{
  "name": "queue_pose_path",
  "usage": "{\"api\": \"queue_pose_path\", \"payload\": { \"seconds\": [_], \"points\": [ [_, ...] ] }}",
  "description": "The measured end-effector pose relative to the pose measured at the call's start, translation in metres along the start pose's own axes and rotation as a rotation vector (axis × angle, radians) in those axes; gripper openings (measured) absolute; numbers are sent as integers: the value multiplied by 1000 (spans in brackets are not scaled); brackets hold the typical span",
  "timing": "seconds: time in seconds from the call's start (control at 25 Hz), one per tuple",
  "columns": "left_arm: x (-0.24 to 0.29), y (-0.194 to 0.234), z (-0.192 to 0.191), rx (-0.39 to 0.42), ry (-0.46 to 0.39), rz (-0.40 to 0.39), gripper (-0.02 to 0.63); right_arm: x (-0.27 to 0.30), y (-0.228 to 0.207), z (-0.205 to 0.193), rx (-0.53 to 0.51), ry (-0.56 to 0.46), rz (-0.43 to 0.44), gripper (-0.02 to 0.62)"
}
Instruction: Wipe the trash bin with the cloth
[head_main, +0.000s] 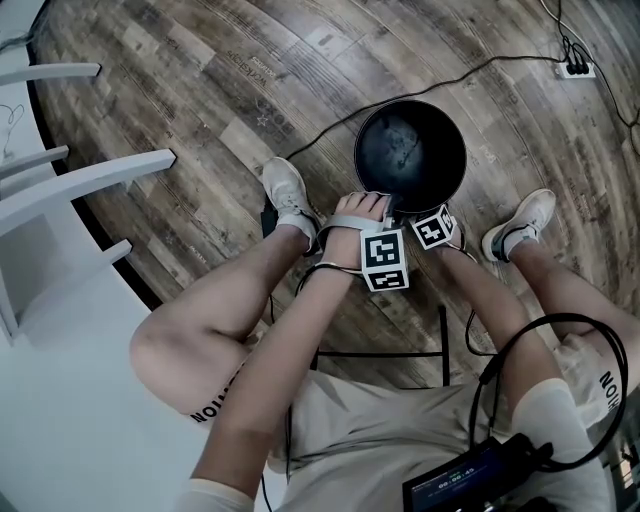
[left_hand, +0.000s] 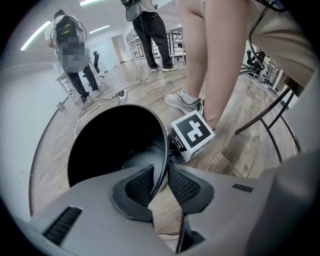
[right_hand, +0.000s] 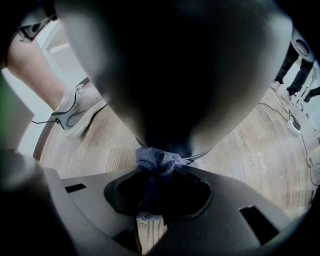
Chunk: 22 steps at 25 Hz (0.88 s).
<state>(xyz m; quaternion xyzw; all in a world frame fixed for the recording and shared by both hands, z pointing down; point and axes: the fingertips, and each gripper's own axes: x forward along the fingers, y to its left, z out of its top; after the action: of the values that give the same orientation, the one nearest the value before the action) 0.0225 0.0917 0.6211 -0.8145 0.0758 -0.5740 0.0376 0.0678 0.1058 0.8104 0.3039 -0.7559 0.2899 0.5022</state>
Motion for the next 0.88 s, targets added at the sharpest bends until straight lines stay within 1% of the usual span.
{"api": "queue_pose_path", "payload": {
  "seconds": [0.24, 0.4, 0.52, 0.72, 0.8, 0.88],
  "points": [
    [1, -3, -4, 0, 6, -1, 100, -13, 6, -1, 32, -8, 31, 103],
    [2, -3, -2, -12, 2, 3, 100, -35, 9, 3, 41, -20, 50, 103],
    [1, -6, -2, -24, -12, 8, 101, -54, 19, 9, 43, -42, 78, 103],
    [-6, -3, -7, -14, -30, 38, 135, -94, 41, 20, 51, -86, 146, 103],
    [-9, 3, -10, -15, -37, 46, 141, -110, 46, 21, 56, -94, 160, 103],
    [-11, 6, -16, 2, -34, 38, 164, -127, 50, 21, 75, -104, 166, 103]
  ]
}}
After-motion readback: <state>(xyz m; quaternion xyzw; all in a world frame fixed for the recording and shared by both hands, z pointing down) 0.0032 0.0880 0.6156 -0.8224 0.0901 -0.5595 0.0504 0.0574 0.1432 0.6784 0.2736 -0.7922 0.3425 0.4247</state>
